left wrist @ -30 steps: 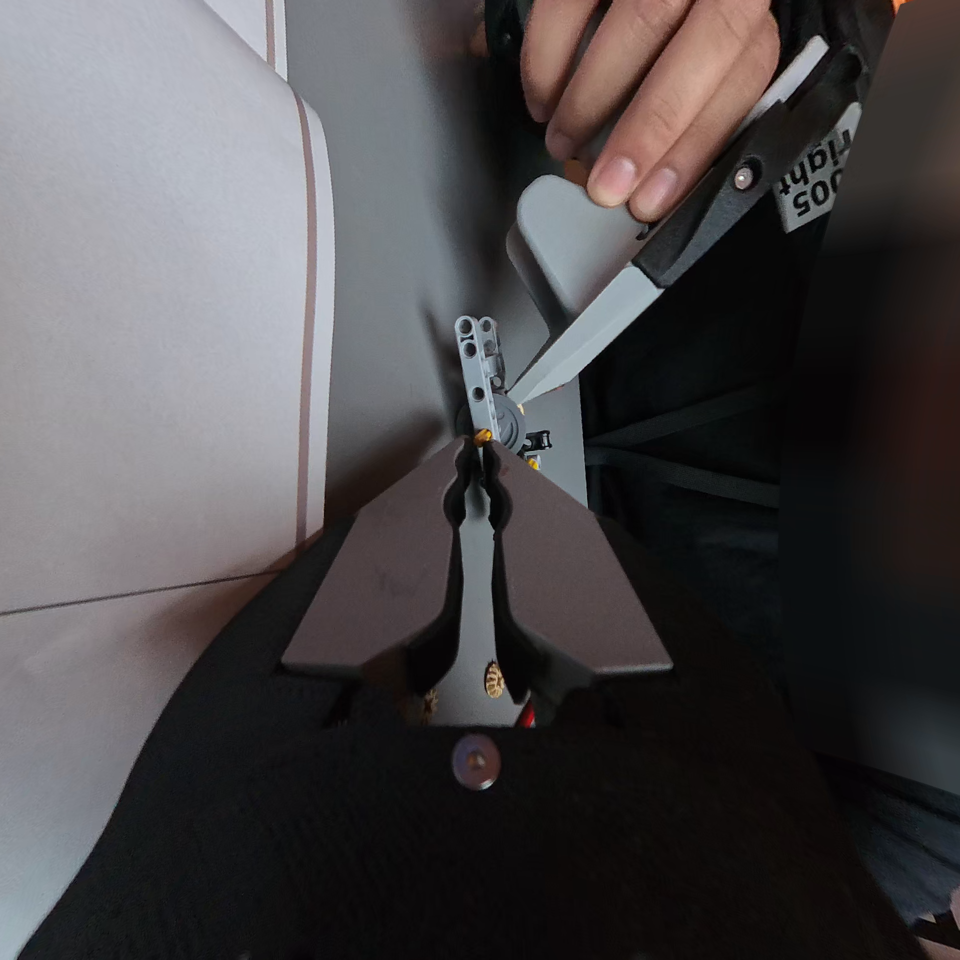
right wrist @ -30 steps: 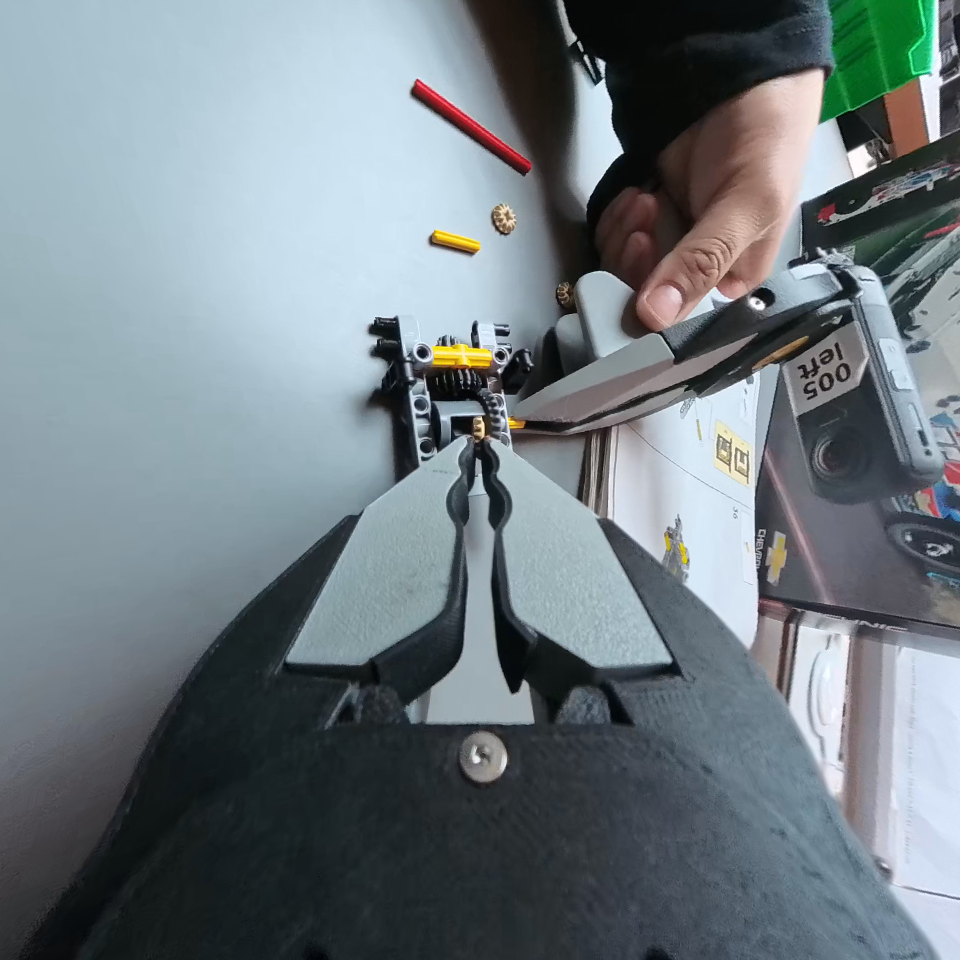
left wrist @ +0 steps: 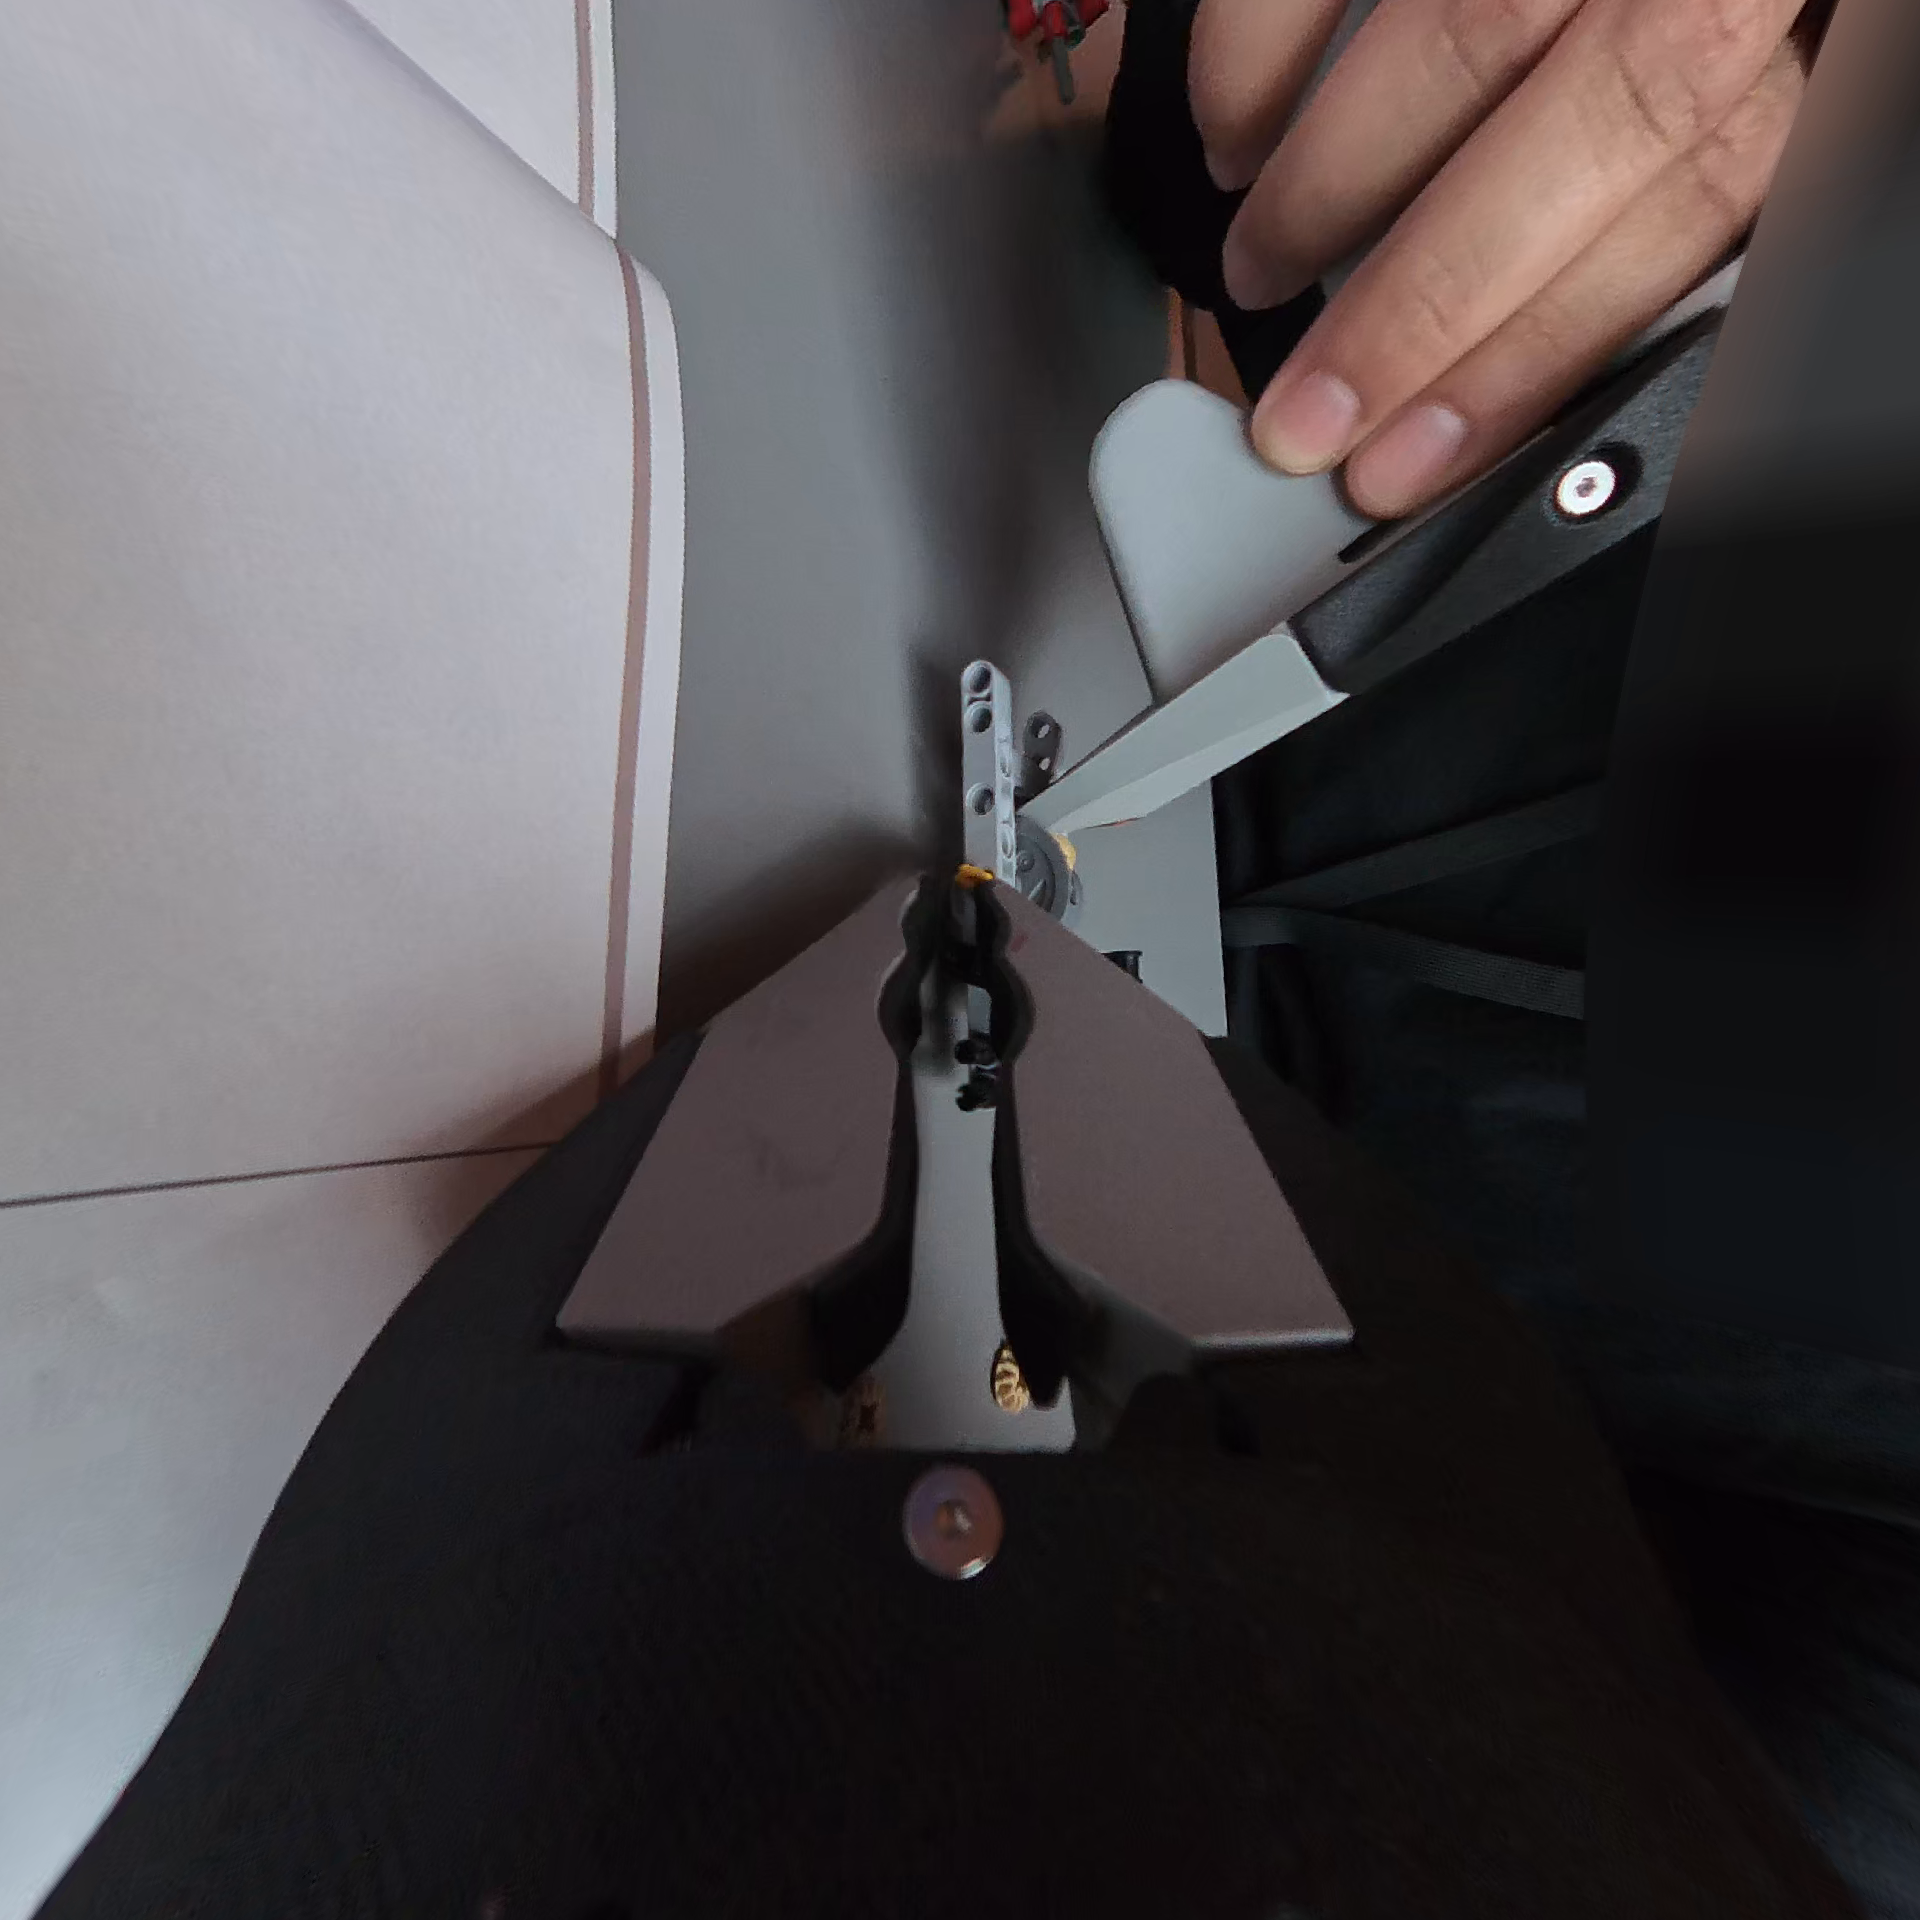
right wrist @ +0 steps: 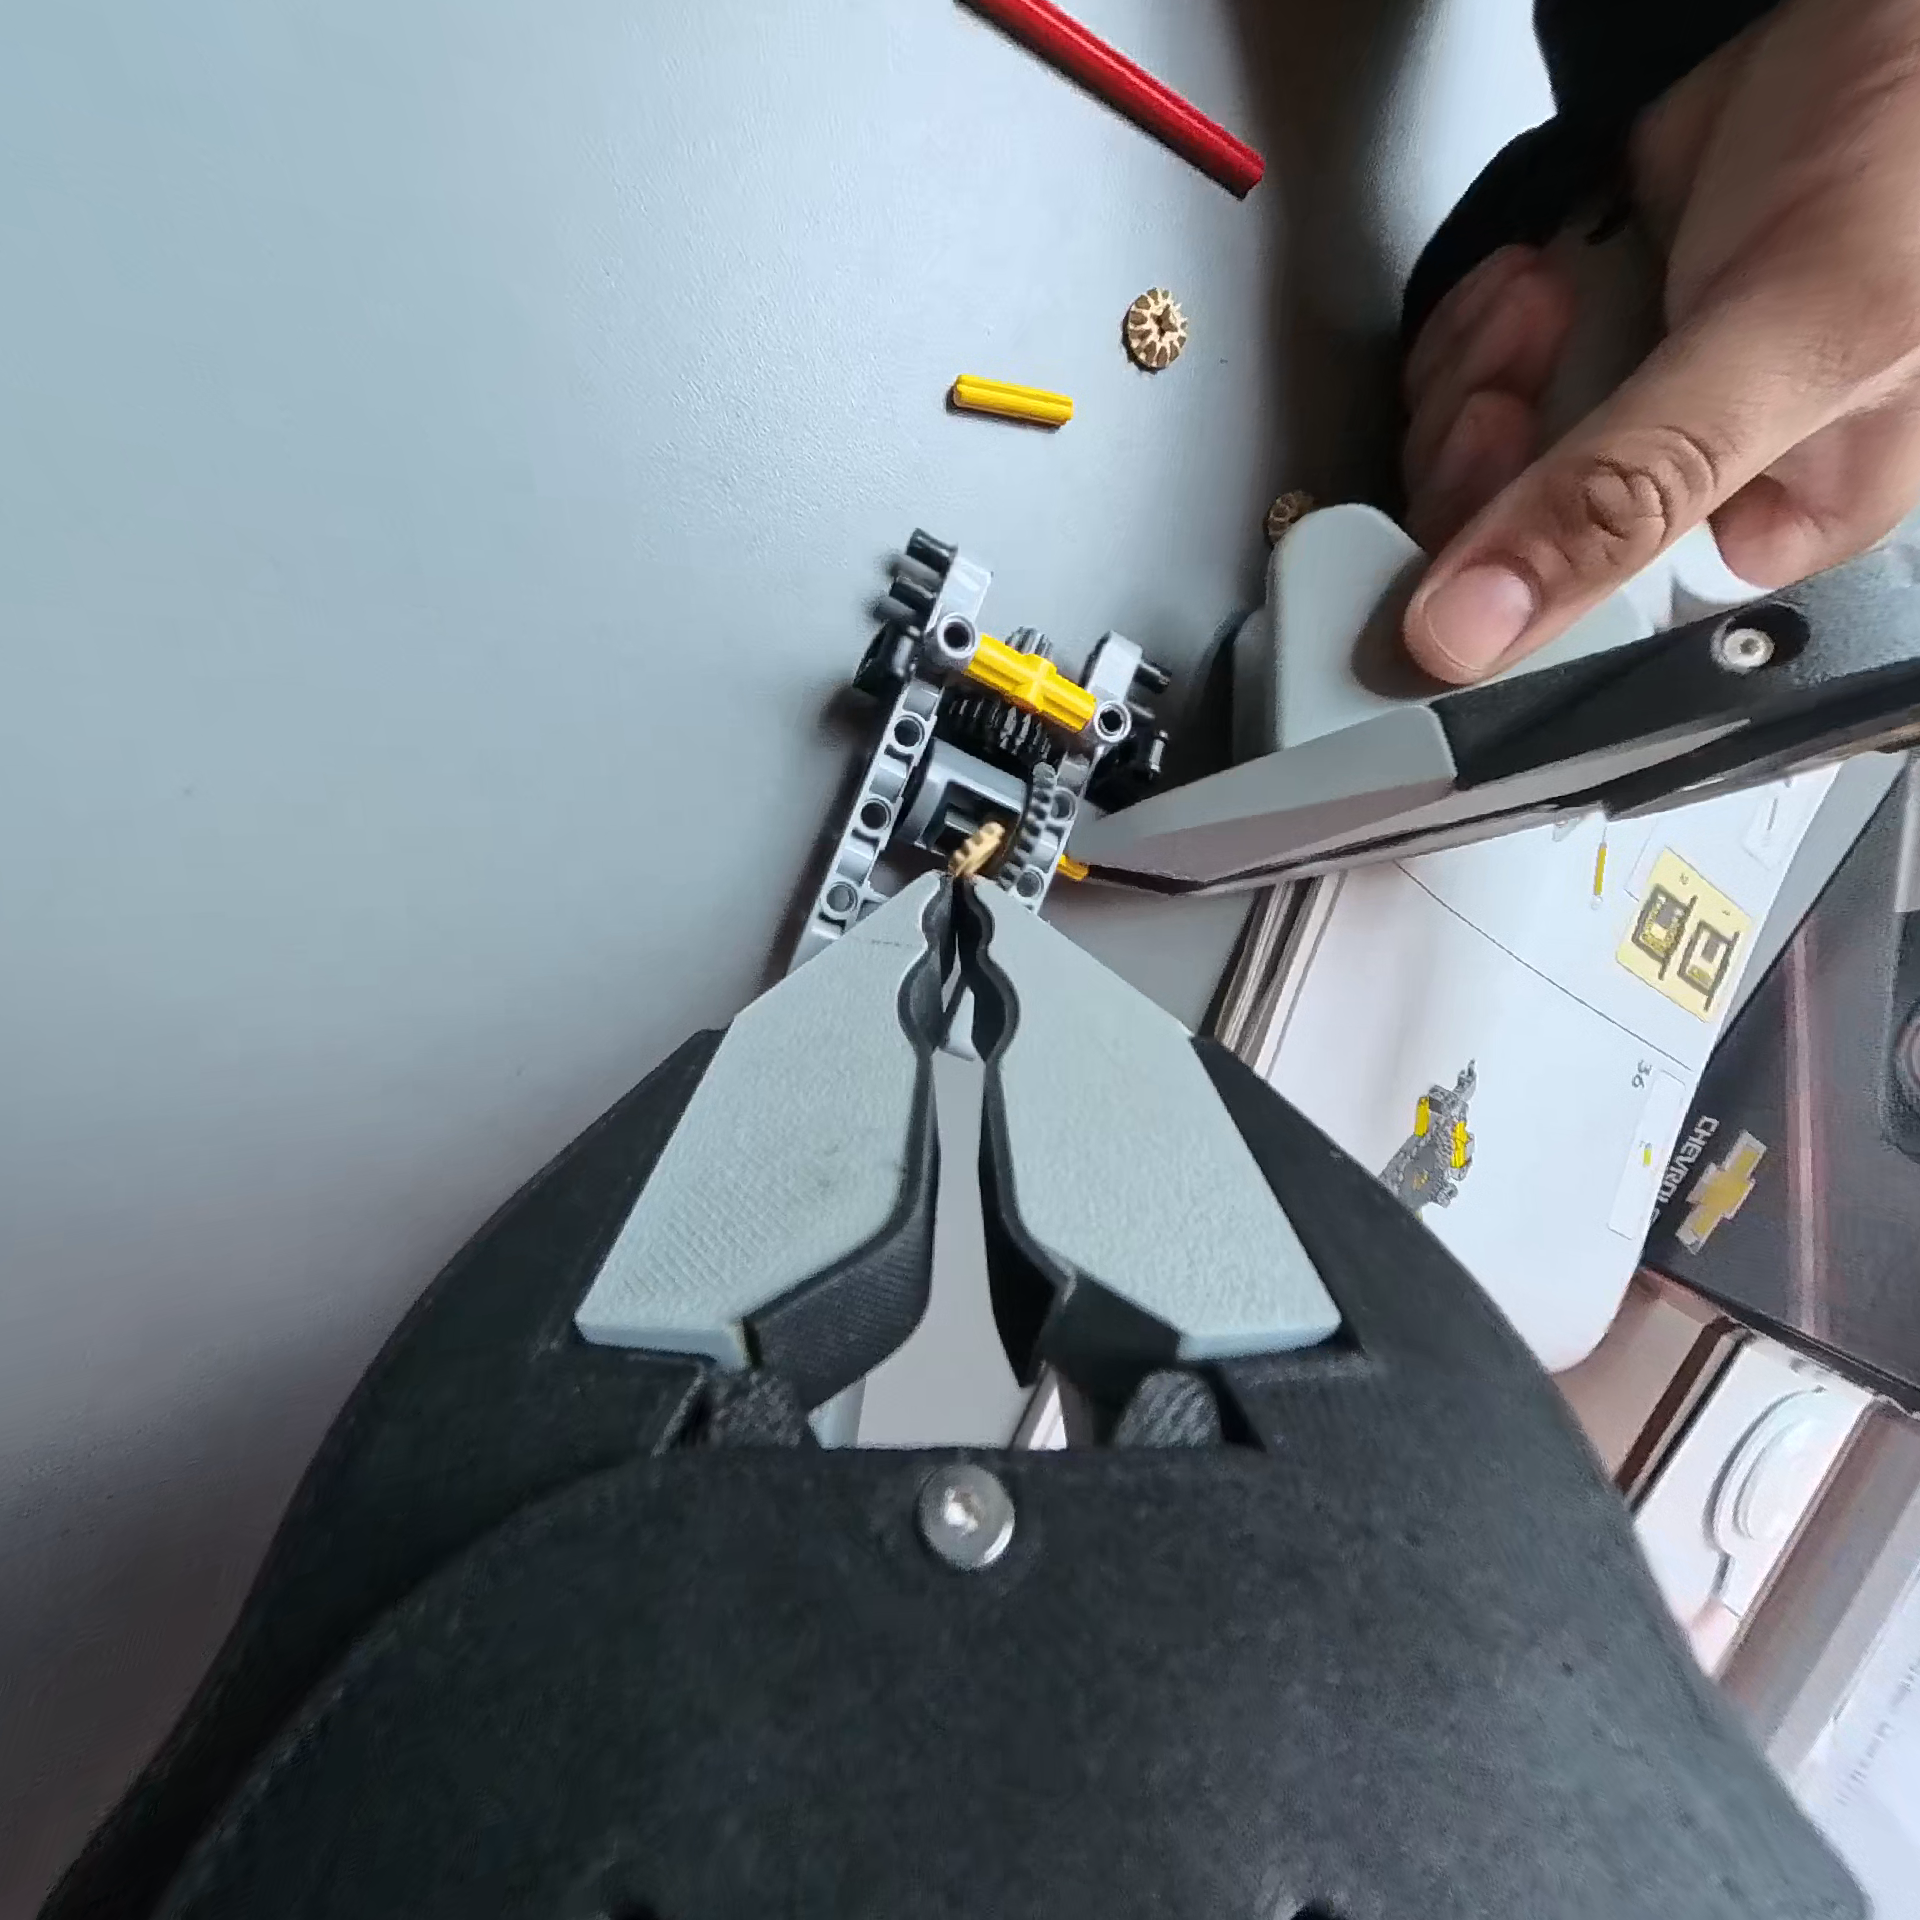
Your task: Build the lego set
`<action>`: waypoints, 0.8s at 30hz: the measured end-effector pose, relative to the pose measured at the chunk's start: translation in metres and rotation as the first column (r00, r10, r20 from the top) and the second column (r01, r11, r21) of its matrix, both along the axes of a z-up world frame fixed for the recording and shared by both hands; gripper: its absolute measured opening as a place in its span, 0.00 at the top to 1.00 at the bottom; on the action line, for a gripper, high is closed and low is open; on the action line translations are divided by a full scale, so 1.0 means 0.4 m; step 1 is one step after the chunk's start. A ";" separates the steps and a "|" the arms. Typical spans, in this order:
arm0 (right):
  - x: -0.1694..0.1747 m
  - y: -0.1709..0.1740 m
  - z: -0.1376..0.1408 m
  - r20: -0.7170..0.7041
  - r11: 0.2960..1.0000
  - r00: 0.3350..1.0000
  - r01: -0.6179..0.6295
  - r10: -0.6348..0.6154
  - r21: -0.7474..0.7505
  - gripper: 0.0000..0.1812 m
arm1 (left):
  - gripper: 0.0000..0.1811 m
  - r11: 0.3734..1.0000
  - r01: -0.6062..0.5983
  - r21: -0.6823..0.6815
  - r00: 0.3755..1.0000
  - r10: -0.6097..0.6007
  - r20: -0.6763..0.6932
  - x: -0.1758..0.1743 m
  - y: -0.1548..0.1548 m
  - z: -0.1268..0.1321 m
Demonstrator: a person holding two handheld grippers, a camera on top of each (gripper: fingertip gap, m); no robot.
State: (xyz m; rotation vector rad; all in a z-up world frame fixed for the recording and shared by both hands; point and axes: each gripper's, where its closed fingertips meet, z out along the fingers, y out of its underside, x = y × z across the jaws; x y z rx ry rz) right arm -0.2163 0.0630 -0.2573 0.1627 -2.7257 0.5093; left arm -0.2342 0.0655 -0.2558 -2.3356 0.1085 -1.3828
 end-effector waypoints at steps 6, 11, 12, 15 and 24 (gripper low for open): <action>-0.006 -0.006 0.019 0.012 0.994 1.000 0.018 -0.017 -0.109 1.00 | 0.94 1.000 -0.020 0.003 0.999 0.021 -0.035 -0.014 -0.002 -0.004; -0.001 -0.008 0.038 0.042 0.975 0.999 0.042 -0.033 -0.218 1.00 | 0.94 0.999 -0.035 -0.001 0.998 0.035 -0.056 -0.022 -0.003 -0.008; 0.000 -0.008 0.037 0.050 0.972 0.998 0.046 -0.036 -0.230 1.00 | 0.94 0.999 -0.039 0.003 0.997 0.039 -0.064 -0.025 -0.005 -0.007; -0.013 0.019 0.029 0.024 0.968 0.996 0.091 -0.088 -0.233 1.00 | 0.92 0.998 -0.063 0.002 0.994 0.063 -0.092 -0.040 -0.013 -0.004; 0.003 0.077 0.064 0.194 0.814 0.954 0.296 -0.228 -0.499 0.88 | 0.86 0.985 -0.147 0.092 0.949 0.167 -0.266 -0.065 -0.052 0.070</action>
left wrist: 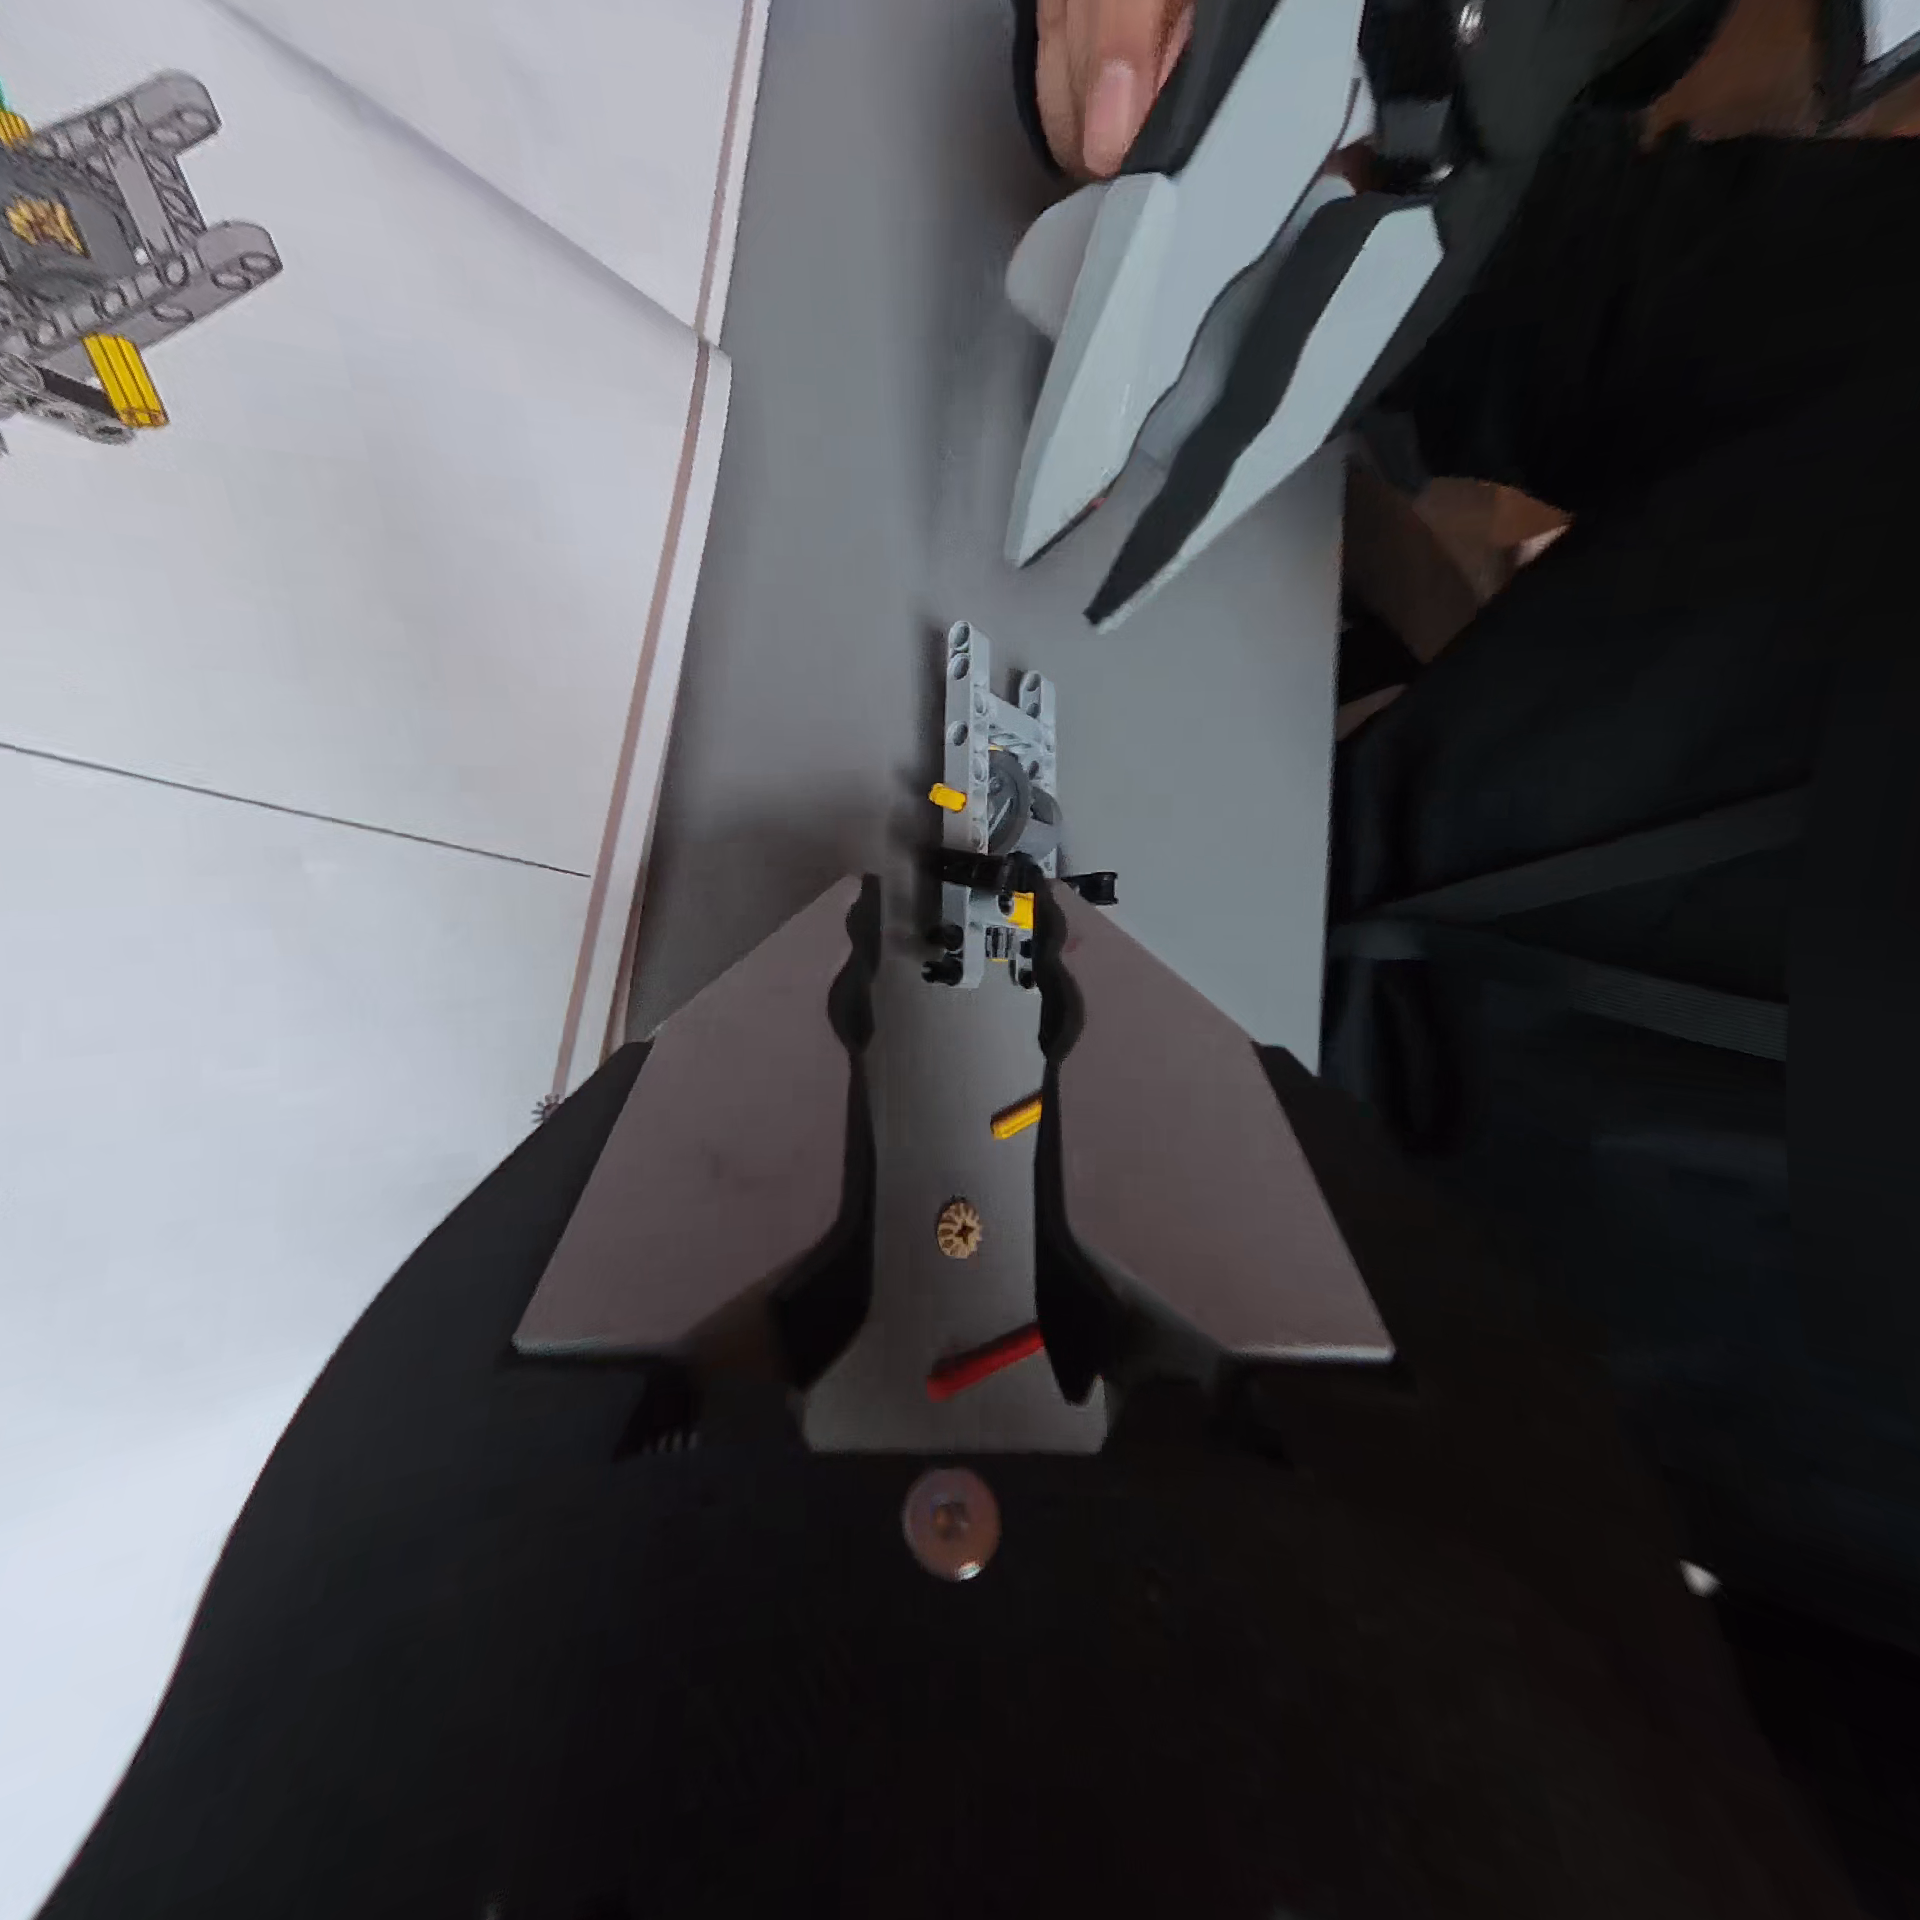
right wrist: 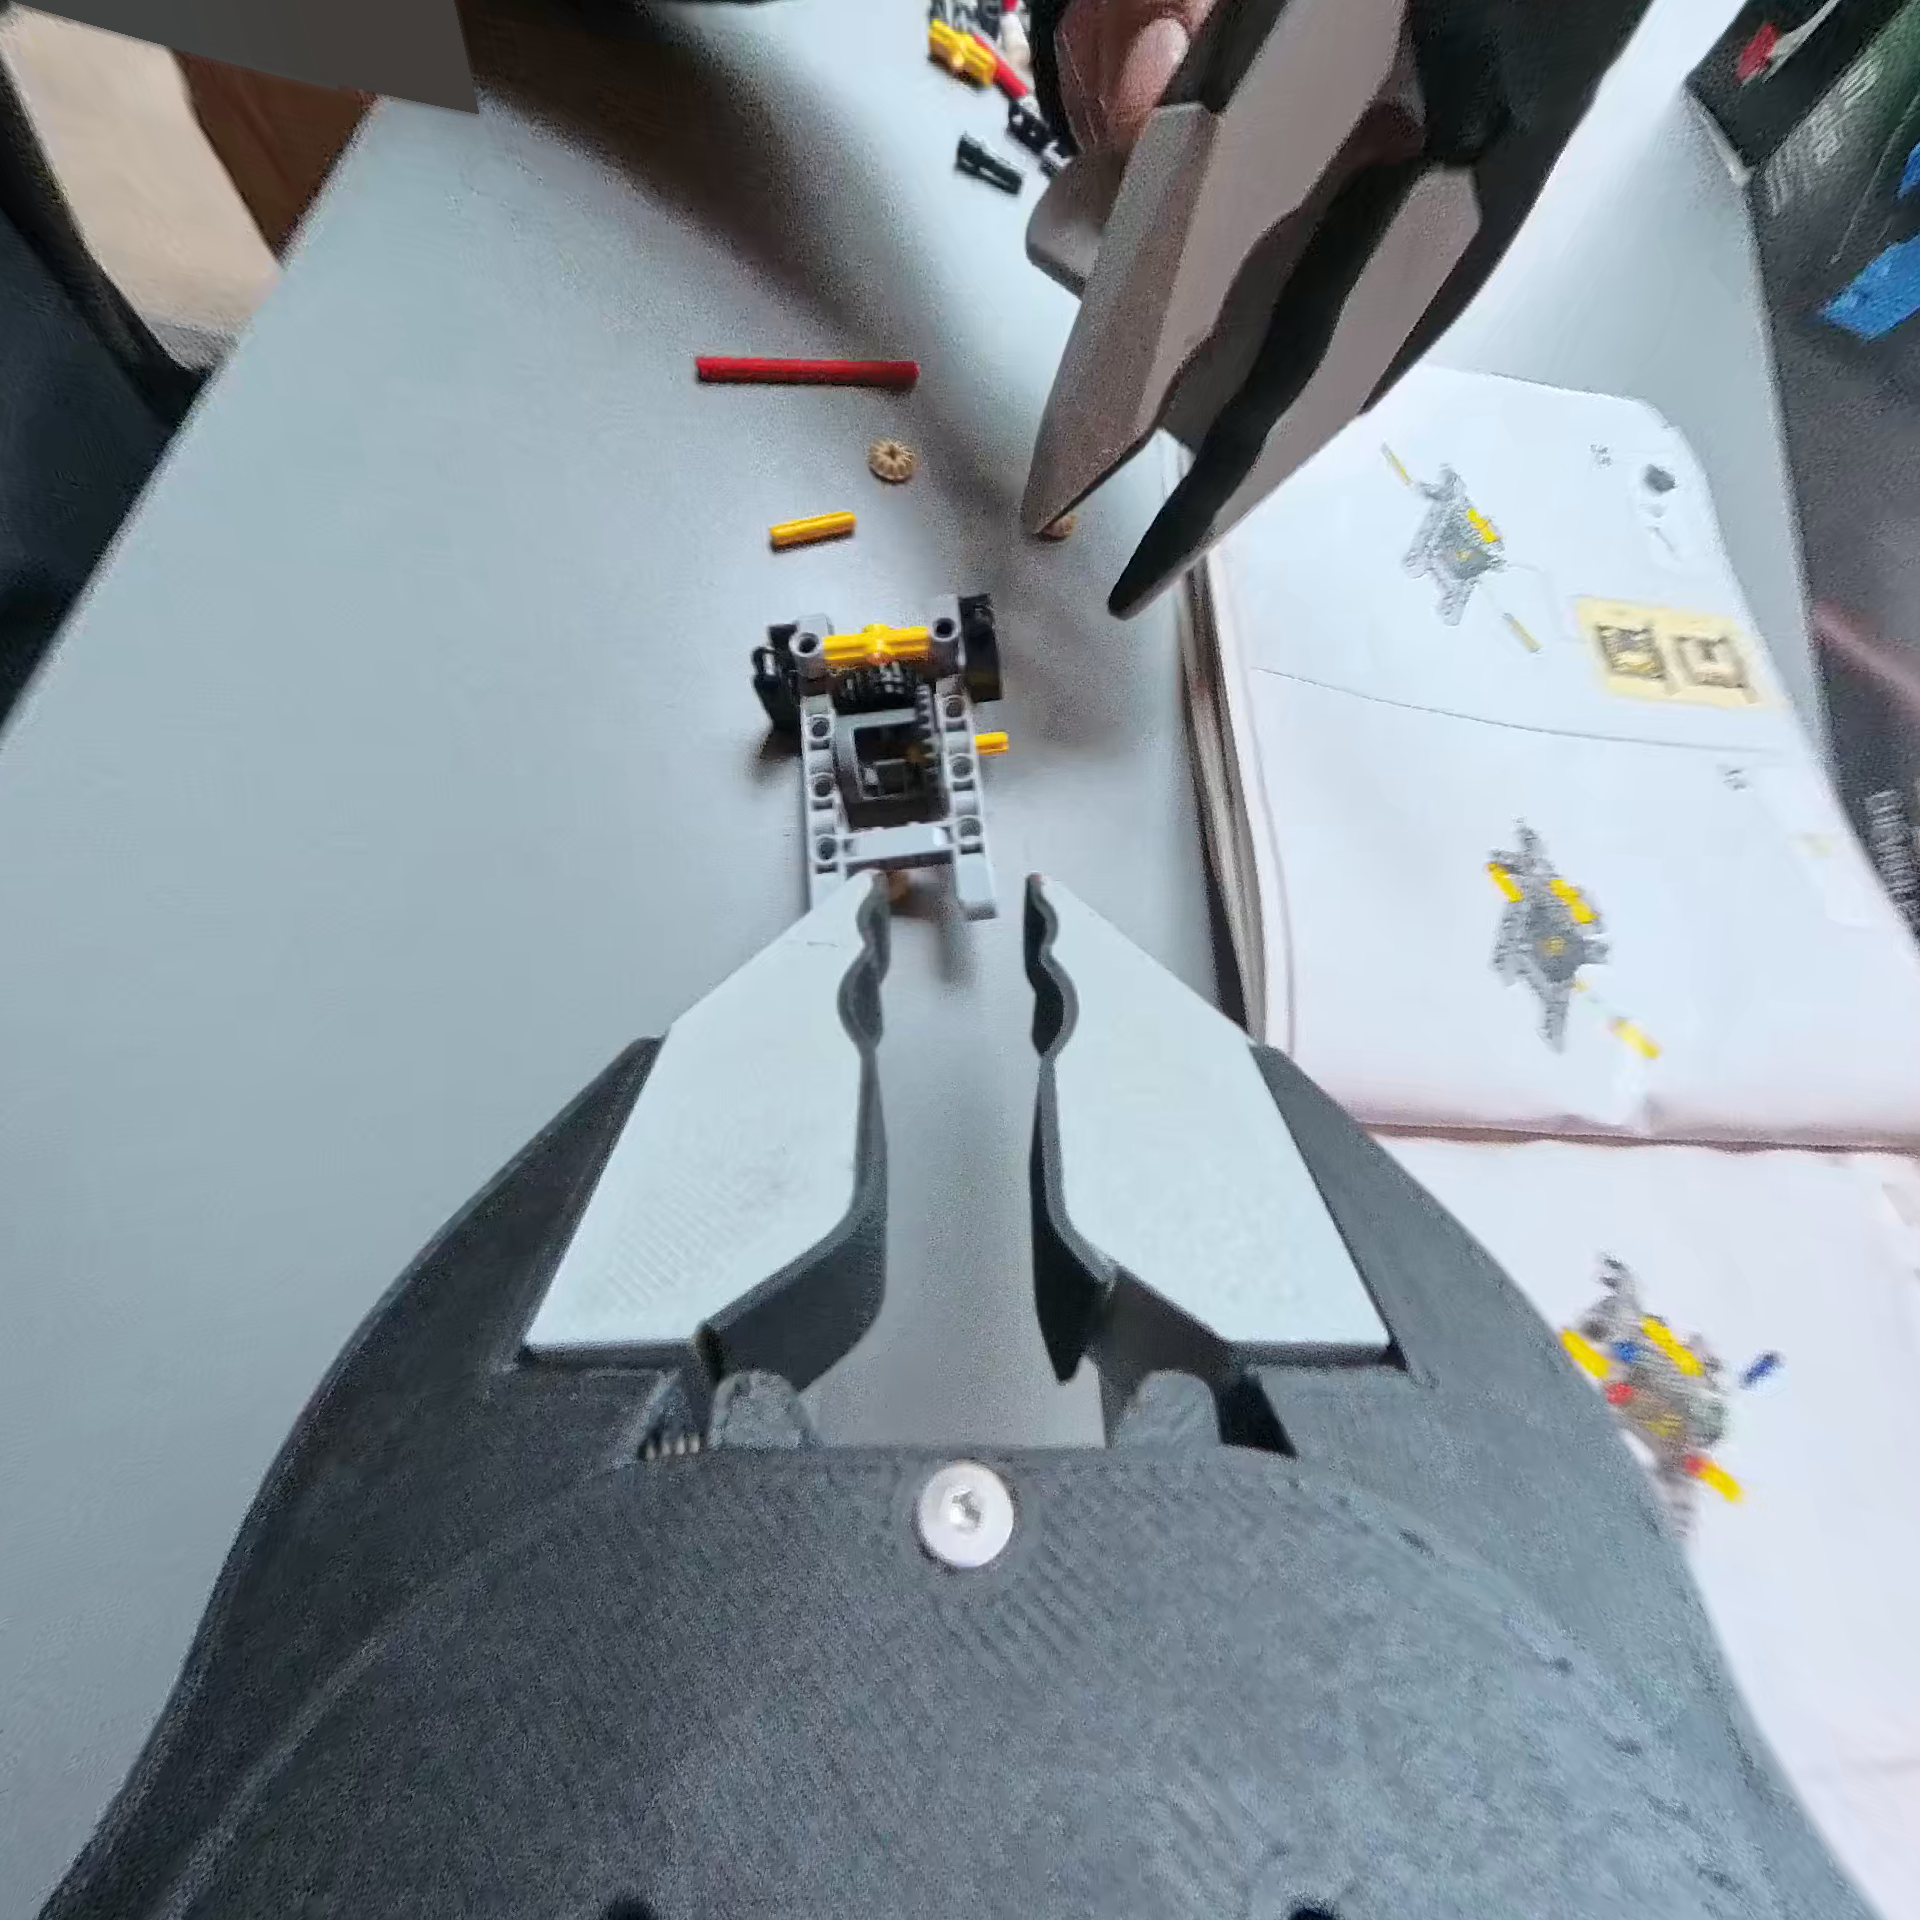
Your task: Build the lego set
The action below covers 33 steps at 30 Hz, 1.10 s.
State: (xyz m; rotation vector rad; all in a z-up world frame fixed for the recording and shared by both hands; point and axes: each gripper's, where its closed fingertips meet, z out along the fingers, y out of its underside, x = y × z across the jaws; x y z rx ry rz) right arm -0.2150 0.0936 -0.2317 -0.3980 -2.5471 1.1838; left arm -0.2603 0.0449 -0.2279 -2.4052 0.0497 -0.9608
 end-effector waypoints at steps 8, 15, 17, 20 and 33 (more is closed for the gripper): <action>-0.003 -0.036 -0.042 -0.009 0.999 0.999 0.036 -0.036 0.019 0.78 | 0.81 1.000 -0.019 -0.004 0.985 0.018 -0.174 0.089 0.045 -0.035; 0.001 -0.049 -0.070 -0.039 0.997 0.999 0.015 -0.012 0.080 0.78 | 0.83 0.999 -0.005 -0.050 0.982 -0.004 -0.189 0.095 0.039 -0.077; 0.001 -0.050 -0.071 -0.045 0.997 0.999 0.014 -0.010 0.081 0.78 | 0.83 0.999 -0.002 -0.048 0.984 -0.006 -0.177 0.095 0.036 -0.078; 0.000 -0.049 -0.071 -0.049 0.996 0.999 0.012 -0.008 0.085 0.78 | 0.84 0.999 0.007 -0.047 0.987 -0.014 -0.162 0.092 0.030 -0.079; 0.007 -0.050 -0.029 -0.096 1.000 0.995 -0.014 0.016 0.021 0.81 | 0.86 0.999 0.027 -0.044 0.989 -0.033 -0.141 0.094 0.022 -0.078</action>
